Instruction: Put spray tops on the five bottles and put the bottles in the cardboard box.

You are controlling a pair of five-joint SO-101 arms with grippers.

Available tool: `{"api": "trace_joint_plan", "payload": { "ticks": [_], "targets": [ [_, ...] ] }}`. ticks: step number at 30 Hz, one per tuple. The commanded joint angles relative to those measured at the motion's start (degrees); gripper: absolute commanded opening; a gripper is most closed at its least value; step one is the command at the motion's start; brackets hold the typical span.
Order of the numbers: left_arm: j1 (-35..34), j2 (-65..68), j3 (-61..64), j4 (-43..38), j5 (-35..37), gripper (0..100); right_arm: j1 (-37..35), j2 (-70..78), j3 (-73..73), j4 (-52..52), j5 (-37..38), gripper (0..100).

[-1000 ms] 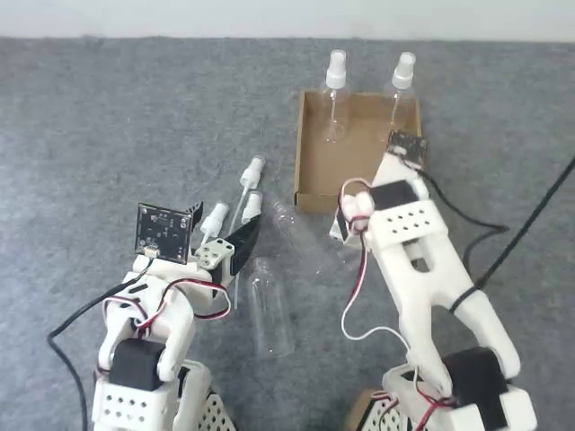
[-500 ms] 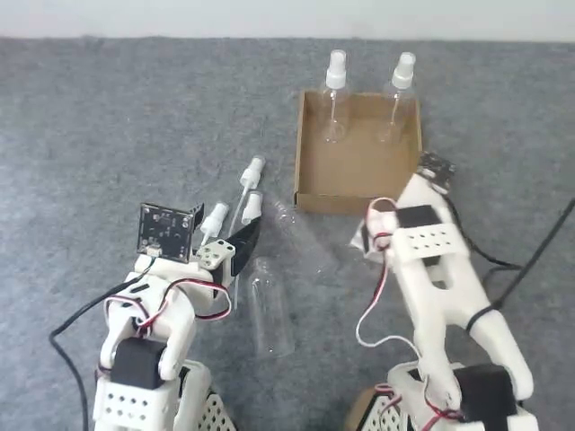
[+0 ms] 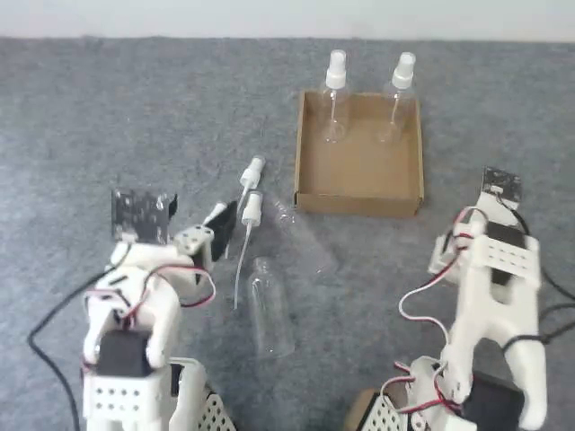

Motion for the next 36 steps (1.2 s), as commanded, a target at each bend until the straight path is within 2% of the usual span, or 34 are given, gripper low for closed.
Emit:
{"api": "trace_joint_plan", "payload": {
  "ticks": [1,5,8,15,22,25,30,36],
  "targets": [
    [-1.8,16.3,-10.6,1.8,-1.1,28,8.4,-2.2,-0.8,-0.6,22.0,16.4],
    [-2.8,33.8,-21.7,6.9,-4.3,28,15.4,-2.6,-0.8,-0.6,37.0,16.5],
    [-2.9,46.1,-29.0,10.1,-7.1,24,19.2,-2.6,-0.8,-0.5,48.2,16.6],
    [-2.5,71.2,-40.7,10.7,-8.8,23,19.9,-2.2,-0.4,-1.0,60.7,16.6],
    [-2.5,86.5,-51.5,10.5,-9.1,22,19.1,-2.1,-0.4,-3.4,63.4,16.4],
    [-2.5,91.0,-53.8,10.5,-11.3,22,19.7,-2.3,0.4,-4.7,63.3,16.5],
    [-2.5,97.0,-54.5,5.9,-11.6,22,19.9,-2.6,2.6,-4.4,63.2,16.5],
    [-2.4,100.4,-54.5,0.8,-11.5,14,20.3,-2.6,3.1,-3.0,63.2,16.6]
  ]
}}
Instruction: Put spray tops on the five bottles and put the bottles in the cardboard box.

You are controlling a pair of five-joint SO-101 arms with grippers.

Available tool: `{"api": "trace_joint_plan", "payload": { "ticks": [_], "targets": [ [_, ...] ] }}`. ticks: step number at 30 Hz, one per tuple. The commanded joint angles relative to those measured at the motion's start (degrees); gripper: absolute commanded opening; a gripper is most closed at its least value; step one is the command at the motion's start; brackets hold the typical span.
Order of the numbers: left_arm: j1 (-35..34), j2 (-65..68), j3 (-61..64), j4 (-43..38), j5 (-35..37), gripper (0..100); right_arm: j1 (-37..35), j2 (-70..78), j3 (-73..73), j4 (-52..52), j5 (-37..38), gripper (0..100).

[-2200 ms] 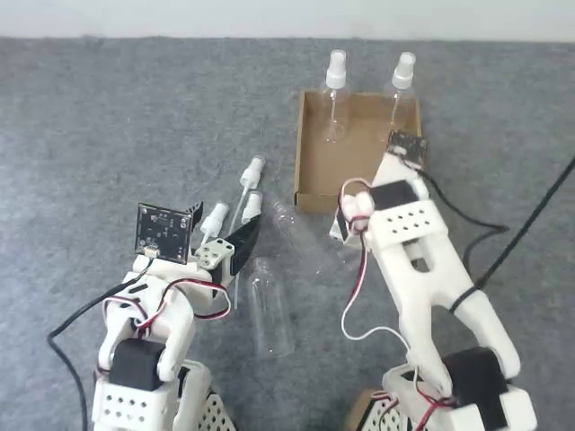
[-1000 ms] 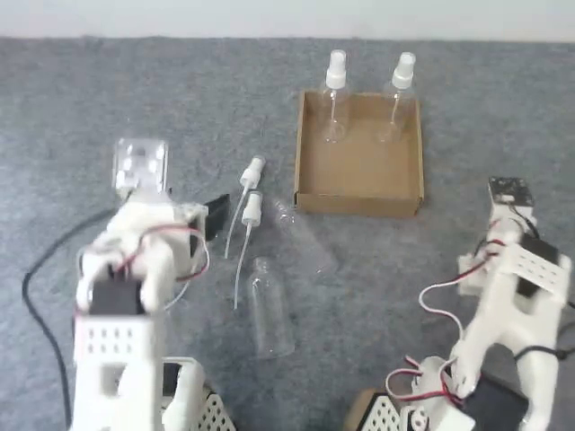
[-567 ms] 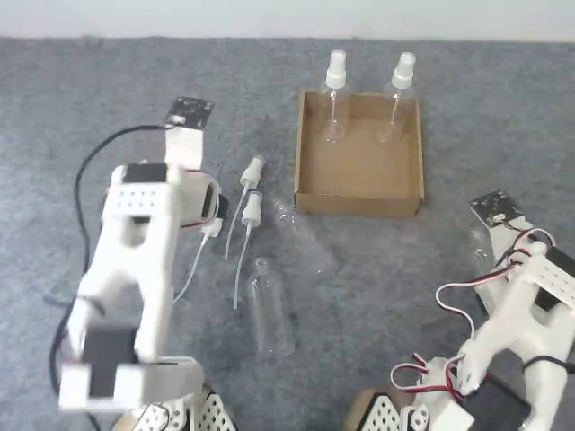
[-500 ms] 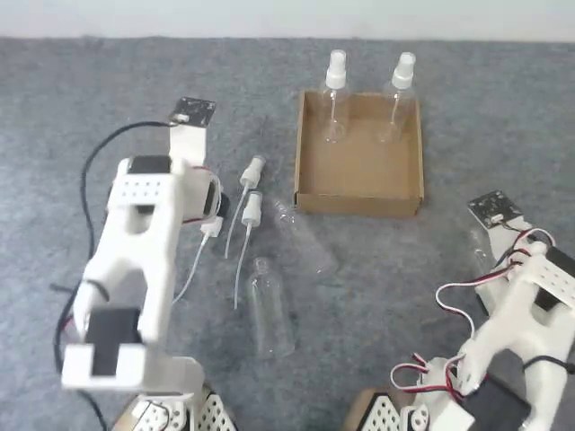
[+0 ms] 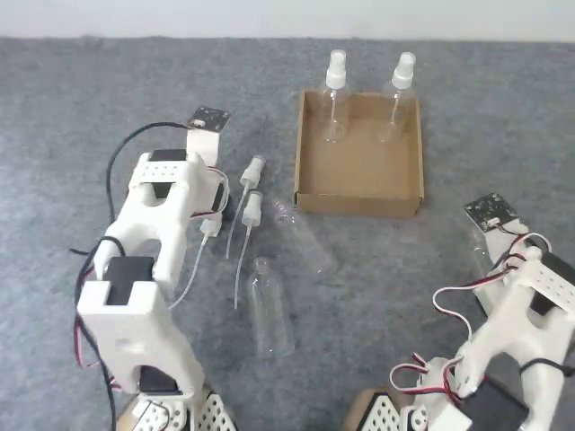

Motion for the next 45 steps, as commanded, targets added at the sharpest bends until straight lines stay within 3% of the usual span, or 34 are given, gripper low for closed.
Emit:
{"api": "trace_joint_plan", "payload": {
  "ticks": [1,7,11,14,19,23,27,37,45],
  "targets": [
    [0.4,-0.2,-2.5,-2.8,-0.2,14,0.9,-1.8,0.0,1.6,0.8,16.6],
    [2.9,-0.2,-2.5,-2.5,-0.3,12,1.8,-1.8,0.0,1.7,0.8,16.6],
    [3.2,-0.4,-2.6,0.1,-0.3,3,2.3,-1.8,0.0,1.8,0.8,16.6],
    [2.9,-3.2,-3.0,2.8,-0.3,1,2.3,-1.8,-0.1,2.0,-0.2,16.7],
    [3.2,-15.0,-0.4,7.1,1.5,1,2.1,-1.5,-2.0,2.0,-6.9,20.2],
    [3.4,-28.6,6.6,7.4,4.0,1,1.5,-1.3,-5.0,2.0,-13.6,27.8],
    [3.4,-41.5,15.0,7.6,5.2,1,-0.5,-1.3,-8.5,5.7,-17.0,28.5],
    [3.0,-58.5,33.9,-0.2,5.2,1,-12.4,6.7,-28.8,17.5,-23.3,28.4],
    [3.0,-58.6,38.4,-4.0,5.2,1,-11.5,26.9,-42.1,18.8,-23.2,28.2]
  ]
}}
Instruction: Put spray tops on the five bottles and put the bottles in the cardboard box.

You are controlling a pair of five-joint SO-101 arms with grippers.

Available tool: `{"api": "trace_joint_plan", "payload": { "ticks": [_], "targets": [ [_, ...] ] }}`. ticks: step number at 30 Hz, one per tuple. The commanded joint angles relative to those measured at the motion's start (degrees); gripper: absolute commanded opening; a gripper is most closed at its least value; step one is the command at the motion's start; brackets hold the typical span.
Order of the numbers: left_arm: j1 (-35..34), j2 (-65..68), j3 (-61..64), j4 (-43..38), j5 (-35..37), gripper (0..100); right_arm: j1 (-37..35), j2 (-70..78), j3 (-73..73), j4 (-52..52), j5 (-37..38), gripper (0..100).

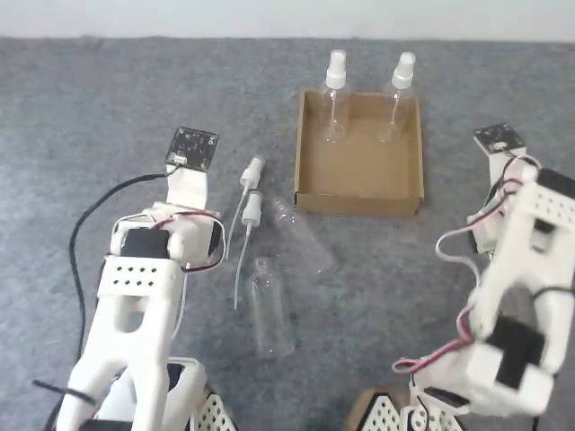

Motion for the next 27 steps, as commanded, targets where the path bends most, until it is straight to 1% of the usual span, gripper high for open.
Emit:
{"api": "trace_joint_plan", "payload": {
  "ticks": [1,4,10,12,17,23,27],
  "targets": [
    [-0.2,-2.4,-0.1,-1.6,0.4,1,2.0,8.2,-7.6,0.6,0.3,28.2],
    [0.1,-2.4,0.0,-1.6,0.4,1,3.6,12.6,-9.9,0.7,3.4,28.2],
    [0.1,-2.4,0.0,-1.7,0.4,1,4.0,17.5,-11.2,0.2,3.4,28.0],
    [0.1,-2.3,0.0,-1.7,0.4,1,4.0,18.3,-11.2,0.2,3.3,24.7],
    [0.1,-2.3,0.0,-1.7,0.5,1,4.0,18.9,-11.3,-1.0,3.3,12.6],
    [-0.4,-2.8,-1.2,-1.6,0.7,1,2.9,12.3,-13.2,-0.1,2.6,4.3],
    [-0.4,-2.8,-5.3,0.1,1.3,1,-2.1,1.3,-12.4,1.0,-3.8,1.9]
  ]
}}
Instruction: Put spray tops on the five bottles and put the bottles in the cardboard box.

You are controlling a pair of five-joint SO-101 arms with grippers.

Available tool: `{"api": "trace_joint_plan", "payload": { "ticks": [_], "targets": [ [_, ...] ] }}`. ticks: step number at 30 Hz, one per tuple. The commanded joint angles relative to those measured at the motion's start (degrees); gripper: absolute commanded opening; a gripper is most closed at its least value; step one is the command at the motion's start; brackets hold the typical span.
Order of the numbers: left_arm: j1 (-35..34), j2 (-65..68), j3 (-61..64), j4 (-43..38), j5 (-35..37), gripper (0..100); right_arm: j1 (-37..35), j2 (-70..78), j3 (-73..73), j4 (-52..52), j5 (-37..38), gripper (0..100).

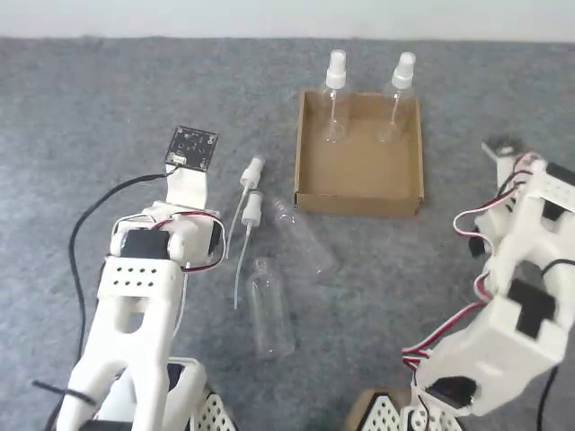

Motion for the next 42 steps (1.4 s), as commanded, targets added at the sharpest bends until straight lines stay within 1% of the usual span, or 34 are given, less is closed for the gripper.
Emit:
{"api": "trace_joint_plan", "payload": {
  "ticks": [1,5,9,11,15,17,19,21,23,25,28,30,34,38,40,42],
  "targets": [
    [-0.4,-2.5,-6.5,1.7,2.1,1,-6.5,-16.9,-2.1,1.3,-7.0,1.1],
    [-0.4,-2.5,-15.1,6.9,3.4,1,-17.9,-31.4,5.3,-2.7,-16.0,0.6],
    [-1.5,-2.5,-23.5,10.1,3.7,1,-33.2,-45.3,17.2,-10.9,-19.7,0.6],
    [-3.3,-2.5,-27.7,10.8,5.8,1,-40.4,-50.7,22.3,-14.0,-22.2,0.6],
    [-7.4,-2.5,-35.6,13.0,8.8,1,-53.4,-55.1,27.4,-18.1,-26.0,0.6],
    [-7.8,-2.5,-38.5,13.7,10.8,1,-59.5,-55.1,29.3,-21.4,-28.5,0.6],
    [-7.7,-3.4,-40.6,14.1,12.8,1,-64.4,-55.1,32.1,-26.9,-31.3,0.6],
    [-7.6,-6.2,-41.2,13.6,14.0,1,-67.1,-55.2,34.7,-32.0,-32.6,0.6],
    [-7.5,-10.6,-41.2,13.5,14.1,1,-68.2,-55.3,37.5,-36.5,-31.7,0.6],
    [-7.6,-14.7,-41.0,13.5,14.0,1,-68.5,-55.7,40.5,-39.3,-29.7,0.6],
    [-7.4,-18.7,-40.9,12.9,14.2,1,-68.6,-55.9,43.3,-40.6,-27.9,0.6],
    [-7.4,-19.6,-40.7,10.5,15.8,1,-68.8,-55.9,44.4,-42.4,-28.1,0.6],
    [-6.9,-19.6,-38.7,4.2,23.6,1,-72.5,-56.6,49.0,-49.9,-28.0,0.6],
    [-2.3,-19.7,-33.8,-2.4,25.1,1,-77.1,-60.2,55.0,-56.5,-28.0,0.6],
    [-0.6,-19.7,-32.3,-4.2,25.5,1,-77.3,-62.6,56.7,-57.2,-28.0,0.6],
    [0.5,-19.7,-31.6,-4.4,26.9,1,-77.2,-64.5,57.2,-56.4,-28.0,0.6]
  ]
}}
